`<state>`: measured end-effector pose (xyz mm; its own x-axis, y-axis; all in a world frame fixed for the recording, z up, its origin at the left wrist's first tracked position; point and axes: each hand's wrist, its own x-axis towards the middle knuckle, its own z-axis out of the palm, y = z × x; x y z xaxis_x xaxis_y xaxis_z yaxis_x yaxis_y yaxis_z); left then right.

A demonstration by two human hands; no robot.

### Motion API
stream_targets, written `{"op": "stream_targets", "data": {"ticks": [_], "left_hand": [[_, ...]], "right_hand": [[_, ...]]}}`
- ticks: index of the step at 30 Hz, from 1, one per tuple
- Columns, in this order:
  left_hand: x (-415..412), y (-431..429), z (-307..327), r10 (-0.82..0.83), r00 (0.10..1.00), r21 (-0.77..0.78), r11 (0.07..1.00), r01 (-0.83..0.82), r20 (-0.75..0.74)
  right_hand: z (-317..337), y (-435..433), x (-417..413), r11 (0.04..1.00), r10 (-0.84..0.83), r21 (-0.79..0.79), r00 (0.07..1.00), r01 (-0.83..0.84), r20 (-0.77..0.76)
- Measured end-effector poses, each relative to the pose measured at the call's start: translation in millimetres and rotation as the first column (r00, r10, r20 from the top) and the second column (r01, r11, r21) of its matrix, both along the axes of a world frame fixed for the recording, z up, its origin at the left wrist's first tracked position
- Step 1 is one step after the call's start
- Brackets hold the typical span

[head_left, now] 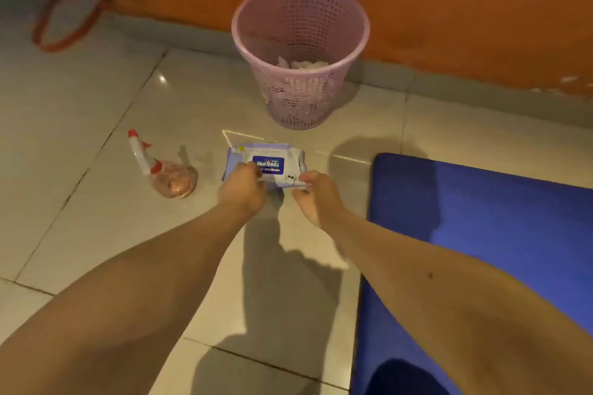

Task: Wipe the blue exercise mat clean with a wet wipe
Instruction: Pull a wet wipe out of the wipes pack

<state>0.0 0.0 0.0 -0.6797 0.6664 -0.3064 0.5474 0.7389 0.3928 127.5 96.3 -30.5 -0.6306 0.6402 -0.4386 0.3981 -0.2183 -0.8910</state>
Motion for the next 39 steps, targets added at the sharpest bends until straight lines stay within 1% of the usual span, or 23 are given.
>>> {"op": "stream_targets", "data": {"ticks": [1, 2, 3, 4, 5, 6, 7, 9, 13, 15, 18, 20, 23, 24, 25, 27, 29, 31, 33, 35, 37, 39], "left_hand": [[-4, 5, -9, -0.011, 1.0, -0.013, 1.0, 0.011, -0.028], [-9, 9, -17, -0.017, 0.998, -0.018, 1.0, 0.015, -0.067], [-16, 14, -26, -0.035, 0.994, -0.022, 0.999, 0.033, -0.102], [-22, 18, -30, -0.055, 0.991, -0.03, 0.998, 0.051, -0.12], [-27, 21, -37, -0.081, 0.988, -0.035, 0.996, 0.077, -0.134], [-30, 23, -42, -0.109, 0.984, -0.045, 0.994, 0.104, -0.142], [-35, 24, -49, -0.135, 0.981, -0.057, 0.99, 0.128, -0.142], [-41, 23, -56, -0.163, 0.978, -0.057, 0.986, 0.157, -0.132], [-44, 16, -65, -0.199, 0.971, -0.066, 0.979, 0.191, -0.133], [-40, 10, -65, -0.202, 0.97, -0.097, 0.977, 0.19, -0.137], [-32, 0, -65, -0.177, 0.975, -0.109, 0.981, 0.163, -0.135], [-25, -9, -64, -0.162, 0.983, -0.095, 0.984, 0.154, -0.09], [-8, -27, -54, -0.147, 0.989, -0.058, 0.987, 0.147, -0.002], [1, -34, -48, -0.14, 0.99, -0.045, 0.989, 0.141, 0.028], [13, -41, -40, -0.134, 0.99, -0.031, 0.99, 0.135, 0.05], [40, -55, -20, -0.122, 0.988, -0.033, 0.992, 0.125, 0.093], [69, -70, 4, -0.125, 0.984, -0.024, 0.991, 0.129, 0.131], [96, -84, 32, -0.179, 0.978, -0.022, 0.983, 0.182, 0.108], [121, -97, 65, -0.211, 0.967, -0.022, 0.976, 0.217, 0.142], [140, -105, 95, -0.18, 0.957, -0.001, 0.983, 0.185, 0.228], [162, -112, 135, -0.118, 0.914, 0.093, 0.992, 0.089, 0.388], [178, -116, 161, -0.074, 0.862, 0.09, 0.995, 0.033, 0.501]], "right_hand": [[-9, 2, -3, 0.99, -0.037, 0.138, 0.997, 0.028, 0.063], [-21, 5, -6, 0.977, -0.031, 0.212, 0.991, 0.003, 0.132], [-37, 7, -9, 0.973, -0.017, 0.23, 0.984, -0.025, 0.178], [-50, 8, -10, 0.941, -0.047, 0.336, 0.974, -0.032, 0.223], [-61, 9, -13, 0.94, -0.08, 0.341, 0.968, -0.007, 0.238], [-61, 7, -13, 0.944, -0.082, 0.331, 0.965, -0.005, 0.248], [-65, 8, -15, 0.955, -0.096, 0.297, 0.968, 0.024, 0.23], [-54, 8, -20, 0.974, -0.125, 0.217, 0.961, 0.071, 0.248], [-57, 12, -27, 0.987, -0.155, 0.098, 0.925, 0.129, 0.348], [-61, 10, -28, 0.985, -0.171, 0.048, 0.915, 0.165, 0.366], [-64, 0, -24, 0.978, -0.195, -0.014, 0.936, 0.208, 0.294], [-56, -7, -15, 0.972, -0.213, -0.055, 0.955, 0.229, 0.207], [-27, -21, 9, 0.933, -0.258, -0.241, 0.964, 0.267, 0.07], [-15, -27, 19, 0.92, -0.261, -0.289, 0.964, 0.264, 0.049], [-3, -32, 29, 0.919, -0.251, -0.304, 0.967, 0.251, 0.037], [17, -42, 53, 0.932, -0.214, -0.292, 0.976, 0.216, 0.039], [39, -51, 80, 0.947, -0.166, -0.266, 0.983, 0.18, 0.075], [69, -58, 109, 0.95, -0.115, -0.273, 0.984, 0.15, 0.138], [102, -61, 137, 0.951, -0.068, -0.288, 0.984, 0.113, 0.163], [129, -63, 156, 0.947, -0.029, -0.311, 0.988, 0.075, 0.15], [169, -63, 173, 0.934, 0.025, -0.357, 0.989, 0.028, 0.144], [195, -63, 185, 0.922, 0.049, -0.388, 0.987, 0.014, 0.153]]}}
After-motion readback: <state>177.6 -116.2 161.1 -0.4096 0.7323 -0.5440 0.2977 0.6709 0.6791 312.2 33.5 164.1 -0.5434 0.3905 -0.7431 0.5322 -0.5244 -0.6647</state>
